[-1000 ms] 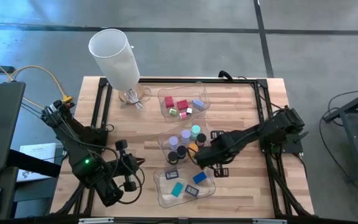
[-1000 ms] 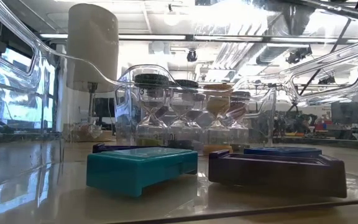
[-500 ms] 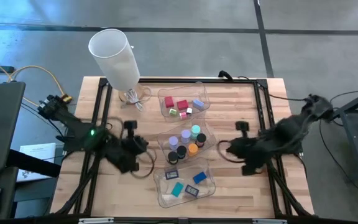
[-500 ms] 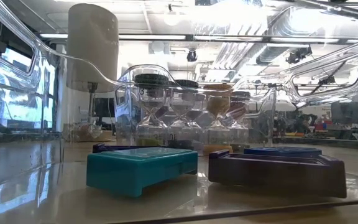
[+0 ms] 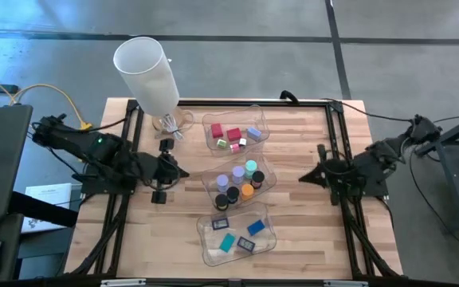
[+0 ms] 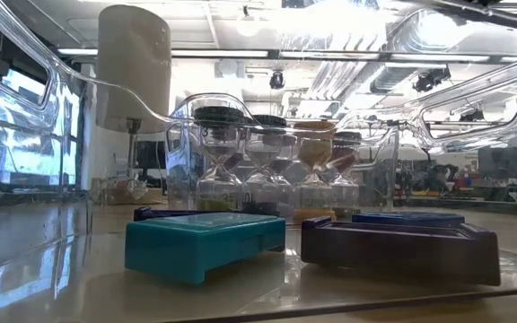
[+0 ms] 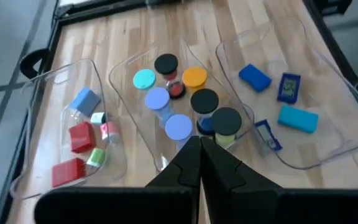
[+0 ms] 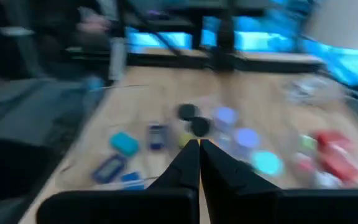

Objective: Pick & Place Office items
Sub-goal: Return to Home Position

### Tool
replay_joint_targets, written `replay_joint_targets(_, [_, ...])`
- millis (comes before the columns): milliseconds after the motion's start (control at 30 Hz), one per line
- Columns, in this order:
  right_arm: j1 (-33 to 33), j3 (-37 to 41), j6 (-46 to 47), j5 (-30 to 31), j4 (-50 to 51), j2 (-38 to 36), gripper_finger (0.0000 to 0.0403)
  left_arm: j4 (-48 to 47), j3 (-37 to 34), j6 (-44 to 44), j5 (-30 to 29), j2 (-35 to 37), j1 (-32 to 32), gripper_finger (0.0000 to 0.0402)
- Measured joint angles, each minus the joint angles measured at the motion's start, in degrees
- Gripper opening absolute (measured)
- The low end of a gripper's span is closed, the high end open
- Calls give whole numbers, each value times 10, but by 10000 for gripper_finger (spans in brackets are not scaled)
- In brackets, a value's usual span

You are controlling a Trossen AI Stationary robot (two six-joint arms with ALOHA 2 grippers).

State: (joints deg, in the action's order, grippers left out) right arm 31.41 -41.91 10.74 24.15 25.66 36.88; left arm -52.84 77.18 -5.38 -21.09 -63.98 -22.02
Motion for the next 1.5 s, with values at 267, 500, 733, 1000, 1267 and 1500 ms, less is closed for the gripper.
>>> replay_joint_targets(267, [-115,170,-74,-191,-175,-150,2,220,-259,-9,2,154,18,0])
replay_joint_targets(500, [-168,243,-66,-220,-207,-193,2,417,-438,9,40,267,19,0])
replay_joint_targets(733, [-169,335,-91,-230,-320,-209,2,496,-545,-5,38,347,21,0])
replay_joint_targets(1000, [-169,388,-90,-233,-372,-212,2,547,-613,-4,38,375,21,0])
replay_joint_targets(1267, [-169,414,-66,-237,-380,-215,2,614,-679,-5,38,378,21,0])
replay_joint_targets(1500, [-169,414,-65,-232,-380,-215,2,692,-735,0,56,378,21,0])
